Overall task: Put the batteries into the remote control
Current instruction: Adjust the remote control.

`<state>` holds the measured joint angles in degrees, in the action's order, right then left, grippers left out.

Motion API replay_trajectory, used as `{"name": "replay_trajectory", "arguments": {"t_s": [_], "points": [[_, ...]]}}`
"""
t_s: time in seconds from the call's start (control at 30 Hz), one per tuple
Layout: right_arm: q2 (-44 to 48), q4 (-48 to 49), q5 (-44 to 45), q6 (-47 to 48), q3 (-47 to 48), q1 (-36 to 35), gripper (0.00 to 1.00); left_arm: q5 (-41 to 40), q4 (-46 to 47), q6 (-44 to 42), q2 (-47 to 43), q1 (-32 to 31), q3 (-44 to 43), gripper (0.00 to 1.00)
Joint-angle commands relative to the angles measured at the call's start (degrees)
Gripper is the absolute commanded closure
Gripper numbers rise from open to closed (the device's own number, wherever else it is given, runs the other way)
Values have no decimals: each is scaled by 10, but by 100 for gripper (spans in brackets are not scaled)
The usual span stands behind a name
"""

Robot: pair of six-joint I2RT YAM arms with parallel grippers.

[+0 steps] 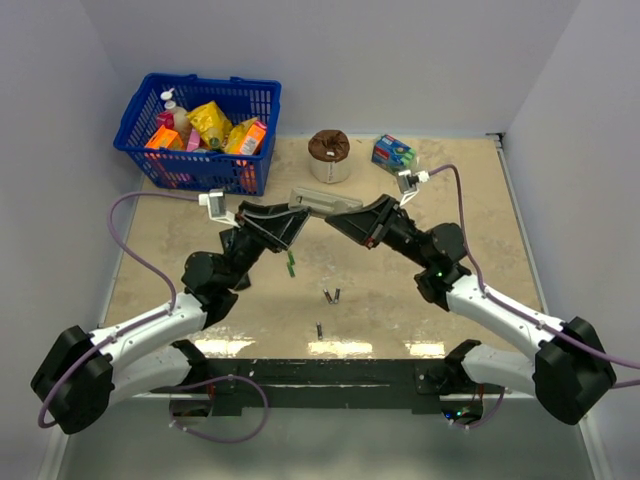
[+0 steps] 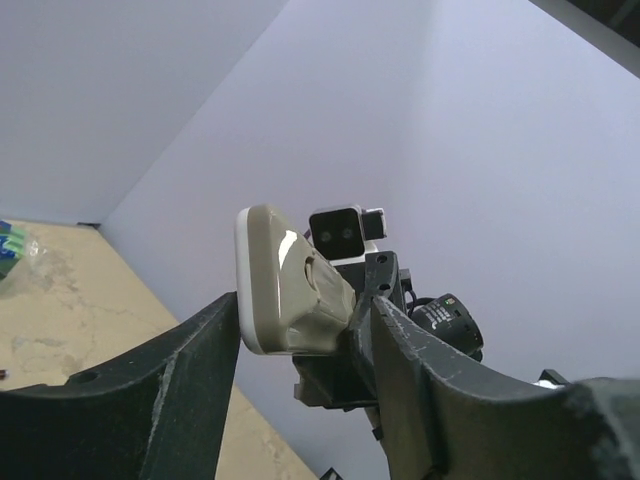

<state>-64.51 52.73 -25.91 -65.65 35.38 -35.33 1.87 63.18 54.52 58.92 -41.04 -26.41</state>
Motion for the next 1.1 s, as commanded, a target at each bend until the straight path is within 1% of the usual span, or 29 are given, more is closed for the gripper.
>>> {"name": "replay_trajectory", "arguments": {"t_s": [0.0,0.07,0.13,0.23,0.4,0.57,0.73,0.8,0.87,0.9,0.93,0.97,1.0,1.03,1.07], "points": [[4,47,24,3,4,-14,100,-3,64,-6,9,-6,-26,48],[4,40,22,12,4,-22,100,-16,63,-14,2,-7,-29,53],[6,32,24,18,0,-26,100,-18,53,-28,-2,-6,-32,55],[4,38,36,18,-7,-35,100,-18,55,-23,4,-6,-38,55],[-15,86,63,8,-3,-63,100,-4,120,7,44,-10,-39,52],[-32,92,75,17,9,-92,100,6,119,-2,52,-18,-50,52],[-31,99,95,20,2,-101,100,7,114,-3,49,-20,-49,57],[-26,84,109,29,4,-101,100,8,115,-3,50,-20,-50,58],[-25,57,104,45,12,-101,99,11,114,-11,45,-20,-51,67],[-24,48,101,53,20,-101,94,12,109,-27,41,-20,-51,78],[-19,36,97,61,23,-101,90,11,100,-39,27,-20,-52,81],[-12,-3,94,81,26,-101,85,10,69,-53,17,-20,-53,83],[-4,-27,95,95,30,-101,71,10,51,-84,7,-20,-55,86],[13,-52,96,109,34,-101,64,9,34,-101,-13,-19,-58,87],[22,-103,95,139,37,-101,59,8,0,-115,-24,-19,-60,89]]}}
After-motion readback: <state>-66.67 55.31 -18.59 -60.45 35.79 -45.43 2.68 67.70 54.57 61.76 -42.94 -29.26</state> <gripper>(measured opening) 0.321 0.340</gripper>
